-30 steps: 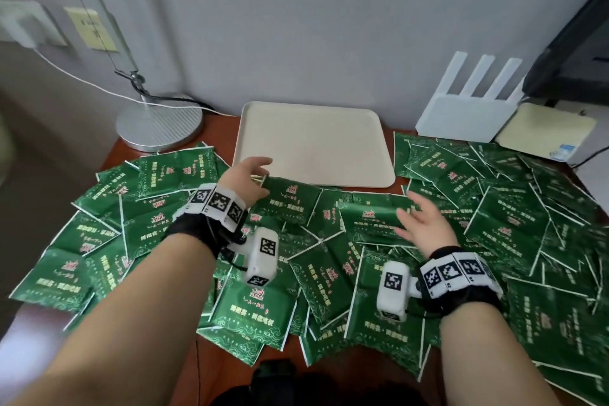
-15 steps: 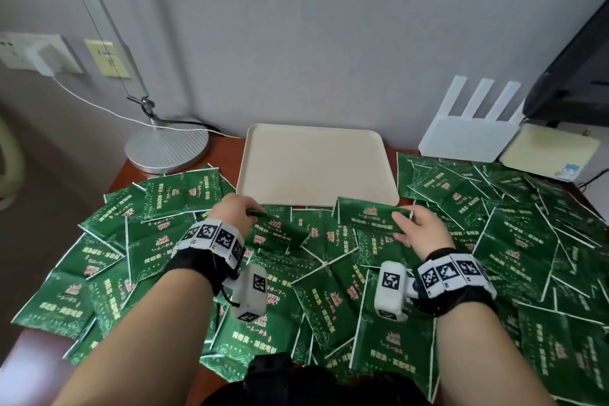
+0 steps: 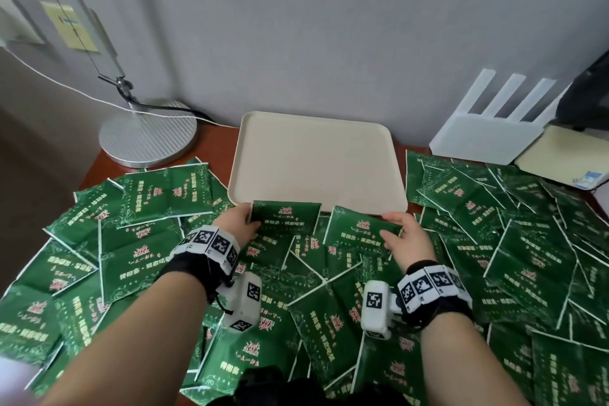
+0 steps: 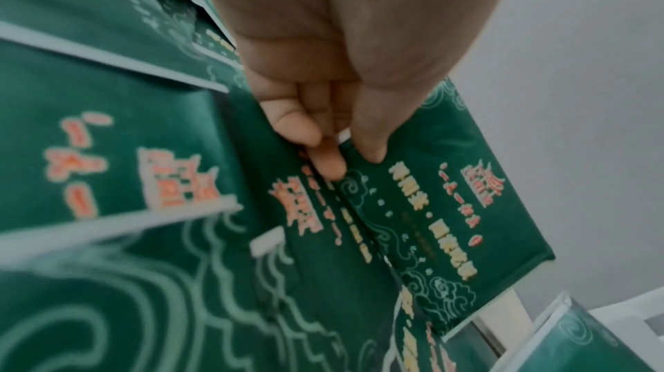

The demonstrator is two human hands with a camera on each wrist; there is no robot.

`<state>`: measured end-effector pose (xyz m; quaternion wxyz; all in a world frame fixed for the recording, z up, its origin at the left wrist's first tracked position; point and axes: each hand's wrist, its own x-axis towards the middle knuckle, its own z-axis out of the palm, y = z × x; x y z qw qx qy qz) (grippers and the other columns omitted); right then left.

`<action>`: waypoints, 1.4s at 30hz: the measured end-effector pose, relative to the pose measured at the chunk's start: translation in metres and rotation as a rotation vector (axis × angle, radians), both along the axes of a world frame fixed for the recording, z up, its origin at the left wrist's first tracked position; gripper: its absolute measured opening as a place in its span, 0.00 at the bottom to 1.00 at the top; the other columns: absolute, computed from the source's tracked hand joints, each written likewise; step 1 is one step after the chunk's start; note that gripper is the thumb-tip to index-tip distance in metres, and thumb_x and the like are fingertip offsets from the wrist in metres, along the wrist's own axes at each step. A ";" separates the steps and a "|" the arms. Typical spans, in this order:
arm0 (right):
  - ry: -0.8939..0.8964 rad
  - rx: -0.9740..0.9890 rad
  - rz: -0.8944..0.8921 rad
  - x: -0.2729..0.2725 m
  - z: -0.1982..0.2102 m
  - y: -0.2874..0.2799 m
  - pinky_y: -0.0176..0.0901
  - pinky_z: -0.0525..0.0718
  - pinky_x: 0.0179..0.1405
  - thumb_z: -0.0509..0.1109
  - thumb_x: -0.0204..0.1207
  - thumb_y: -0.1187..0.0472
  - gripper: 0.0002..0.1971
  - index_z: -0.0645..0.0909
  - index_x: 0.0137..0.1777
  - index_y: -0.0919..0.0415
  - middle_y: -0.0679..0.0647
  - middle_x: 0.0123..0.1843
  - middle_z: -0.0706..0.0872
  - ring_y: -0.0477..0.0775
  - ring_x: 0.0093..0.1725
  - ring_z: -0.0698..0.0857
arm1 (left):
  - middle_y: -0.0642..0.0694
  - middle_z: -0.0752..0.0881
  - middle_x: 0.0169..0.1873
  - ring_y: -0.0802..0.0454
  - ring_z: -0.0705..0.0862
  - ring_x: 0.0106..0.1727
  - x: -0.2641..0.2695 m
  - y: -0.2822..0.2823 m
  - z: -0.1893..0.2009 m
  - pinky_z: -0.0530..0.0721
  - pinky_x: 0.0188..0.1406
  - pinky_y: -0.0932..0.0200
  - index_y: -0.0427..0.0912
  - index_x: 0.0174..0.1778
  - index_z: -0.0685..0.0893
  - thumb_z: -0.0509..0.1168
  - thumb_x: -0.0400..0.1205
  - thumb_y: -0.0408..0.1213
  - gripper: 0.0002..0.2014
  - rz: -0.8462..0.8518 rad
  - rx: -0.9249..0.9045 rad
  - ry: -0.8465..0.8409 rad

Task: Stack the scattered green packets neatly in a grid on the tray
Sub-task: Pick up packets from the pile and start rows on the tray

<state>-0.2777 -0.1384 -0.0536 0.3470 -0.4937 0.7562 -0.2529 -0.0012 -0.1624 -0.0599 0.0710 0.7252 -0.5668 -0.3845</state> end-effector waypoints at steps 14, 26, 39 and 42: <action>-0.011 0.098 -0.063 -0.007 -0.013 -0.013 0.40 0.79 0.40 0.67 0.77 0.65 0.17 0.71 0.64 0.63 0.58 0.55 0.86 0.55 0.43 0.82 | 0.44 0.87 0.48 0.52 0.84 0.43 0.006 -0.008 0.002 0.82 0.40 0.62 0.39 0.53 0.81 0.62 0.82 0.39 0.09 -0.020 -0.002 -0.027; -0.080 0.102 0.093 0.015 0.008 -0.084 0.40 0.76 0.57 0.64 0.79 0.67 0.13 0.77 0.63 0.65 0.57 0.59 0.85 0.54 0.55 0.82 | 0.47 0.85 0.49 0.53 0.79 0.44 0.050 -0.069 0.016 0.74 0.44 0.63 0.41 0.58 0.82 0.66 0.80 0.42 0.14 0.061 0.022 -0.097; 0.138 0.210 0.220 0.039 -0.015 -0.117 0.41 0.76 0.57 0.65 0.79 0.63 0.16 0.78 0.66 0.62 0.59 0.63 0.83 0.59 0.61 0.81 | 0.43 0.87 0.35 0.47 0.84 0.34 0.055 -0.096 -0.015 0.88 0.45 0.50 0.41 0.42 0.82 0.69 0.77 0.33 0.02 0.102 0.025 -0.054; 0.124 0.205 0.210 0.041 -0.014 -0.115 0.39 0.74 0.55 0.64 0.80 0.63 0.16 0.77 0.67 0.64 0.60 0.63 0.83 0.59 0.61 0.81 | 0.47 0.85 0.33 0.48 0.85 0.38 0.053 -0.098 -0.013 0.87 0.48 0.52 0.43 0.41 0.81 0.69 0.77 0.35 0.03 0.061 0.041 -0.123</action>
